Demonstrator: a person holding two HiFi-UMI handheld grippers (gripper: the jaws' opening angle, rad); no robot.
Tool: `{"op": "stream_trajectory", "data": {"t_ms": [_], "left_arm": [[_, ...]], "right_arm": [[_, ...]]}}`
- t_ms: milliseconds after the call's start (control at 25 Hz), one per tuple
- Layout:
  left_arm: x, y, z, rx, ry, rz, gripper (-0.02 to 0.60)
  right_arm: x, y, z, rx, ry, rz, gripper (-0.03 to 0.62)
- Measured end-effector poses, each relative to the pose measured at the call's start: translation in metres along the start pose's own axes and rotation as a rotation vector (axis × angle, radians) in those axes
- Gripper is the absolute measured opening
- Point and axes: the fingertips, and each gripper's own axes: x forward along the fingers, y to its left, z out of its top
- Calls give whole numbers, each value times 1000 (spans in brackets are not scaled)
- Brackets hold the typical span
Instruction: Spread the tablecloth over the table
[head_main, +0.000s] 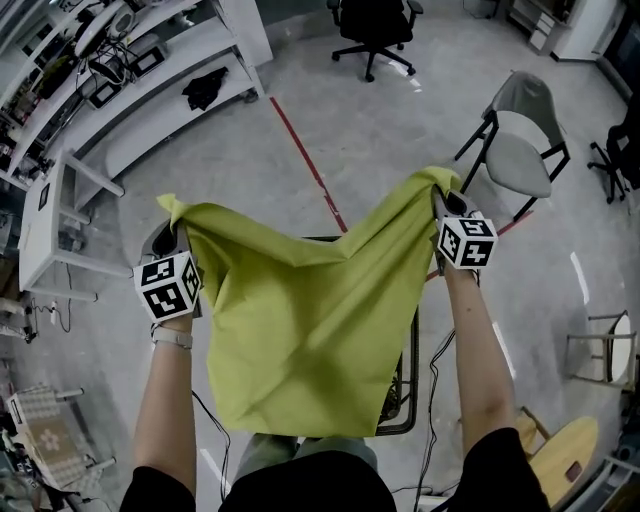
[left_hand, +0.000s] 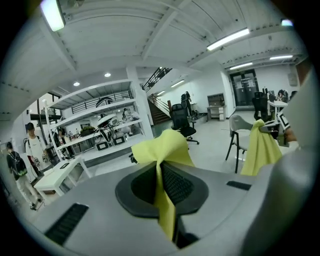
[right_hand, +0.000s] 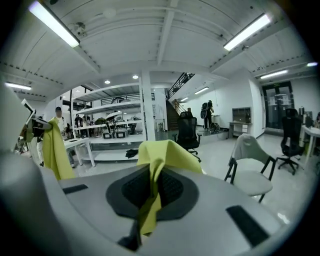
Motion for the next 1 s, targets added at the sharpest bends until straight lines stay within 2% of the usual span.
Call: {"op": "stream_trajectory", "data": {"t_ms": [240,400,600,680,920,1000], "left_arm": [[45,-4,-27,-86,102,7,17],[59,-8,-51,-73,157,-8,21],[64,-15,-73,-69,202,-14,130],[63,-18,-79,-64,216,-18,133],[57,-24,-94,-8,237,-20,239],[52,-27,-99,-2,244,-22,247]], "right_arm": [[24,-4,-33,-7,61,13,12],[34,-9,-55,-4,104,-4,12],[40,-19,-80,6,151,-24,12],[39,-23,-86,14,160,-34,12],[41,-33,-102,43,192,-53,18],[43,-35,-105,56,206,-54,49]]}}
